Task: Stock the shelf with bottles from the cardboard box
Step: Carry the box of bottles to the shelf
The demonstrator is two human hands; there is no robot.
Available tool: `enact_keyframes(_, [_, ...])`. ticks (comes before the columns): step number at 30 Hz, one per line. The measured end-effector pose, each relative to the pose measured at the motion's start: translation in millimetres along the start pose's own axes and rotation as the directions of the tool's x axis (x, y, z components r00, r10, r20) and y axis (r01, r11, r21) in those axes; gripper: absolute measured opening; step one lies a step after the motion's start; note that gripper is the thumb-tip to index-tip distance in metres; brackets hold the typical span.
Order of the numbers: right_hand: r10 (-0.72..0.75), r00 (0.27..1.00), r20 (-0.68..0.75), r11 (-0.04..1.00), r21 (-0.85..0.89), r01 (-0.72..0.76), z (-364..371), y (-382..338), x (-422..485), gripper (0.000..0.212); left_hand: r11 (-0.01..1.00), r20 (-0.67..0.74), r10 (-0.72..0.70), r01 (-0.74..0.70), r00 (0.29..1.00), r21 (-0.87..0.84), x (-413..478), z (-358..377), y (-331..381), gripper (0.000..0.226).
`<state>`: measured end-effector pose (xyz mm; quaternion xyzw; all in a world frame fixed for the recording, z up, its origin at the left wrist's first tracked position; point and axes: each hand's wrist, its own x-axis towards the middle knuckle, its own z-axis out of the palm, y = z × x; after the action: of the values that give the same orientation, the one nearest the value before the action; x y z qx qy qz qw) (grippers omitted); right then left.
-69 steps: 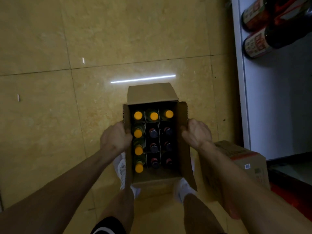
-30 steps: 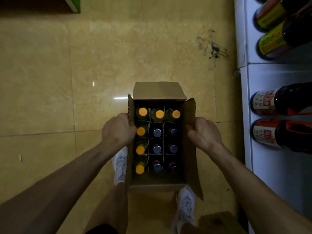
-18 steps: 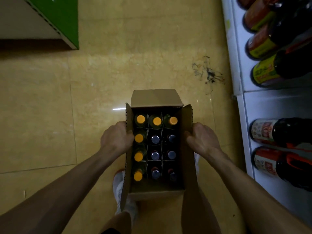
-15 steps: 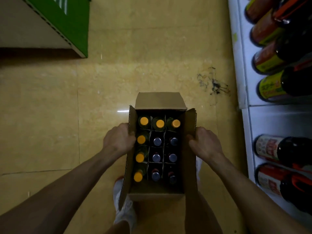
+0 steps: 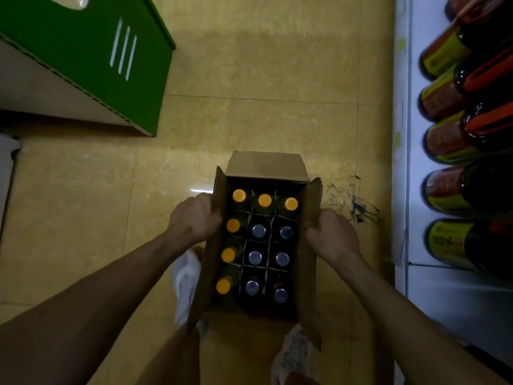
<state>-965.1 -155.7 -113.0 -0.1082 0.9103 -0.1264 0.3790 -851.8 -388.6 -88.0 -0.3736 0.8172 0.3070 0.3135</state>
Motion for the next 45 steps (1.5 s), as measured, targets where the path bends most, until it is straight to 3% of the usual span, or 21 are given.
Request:
enact_keyframes(4, [0.029, 1.0, -0.008, 0.999, -0.025, -0.03, -17.0, -15.7, 27.1, 0.028, 1.0, -0.002, 0.007, -0.007, 1.0, 0.013, 31.3, -18.4, 9.7, 0.018])
enact_keyframes(19, [0.163, 0.987, 0.004, 0.986, -0.034, -0.163, -89.8, -76.2, 110.7, 0.031, 0.998, -0.01, 0.053, -0.052, 0.999, 0.02, 121.4, -89.2, 58.0, 0.014])
enact_keyframes(28, [0.143, 0.99, 0.012, 0.99, -0.023, -0.142, -140.0, -85.5, 180.6, 0.017, 0.999, -0.025, -0.012, 0.013, 1.0, 0.029, 162.8, -131.7, 114.4, 0.009])
enact_keyframes(33, [0.084, 0.996, 0.017, 0.996, -0.011, -0.084, -174.1, -92.9, 217.4, 0.031, 0.998, -0.033, -0.057, 0.058, 0.998, 0.04, 186.7, -155.3, 145.3, 0.01])
enact_keyframes(42, [0.022, 1.0, -0.014, 1.0, -0.016, -0.022, -236.3, -114.2, 294.5, 0.029, 0.999, -0.113, -0.017, 0.02, 0.994, 0.026, 256.1, -203.0, 196.2, 0.007])
enact_keyframes(45, [-0.003, 0.999, -0.039, 0.999, -0.032, 0.002, -254.1, -123.3, 322.8, 0.032, 1.0, -0.136, 0.007, -0.004, 0.991, 0.021, 285.1, -221.9, 210.3, 0.017])
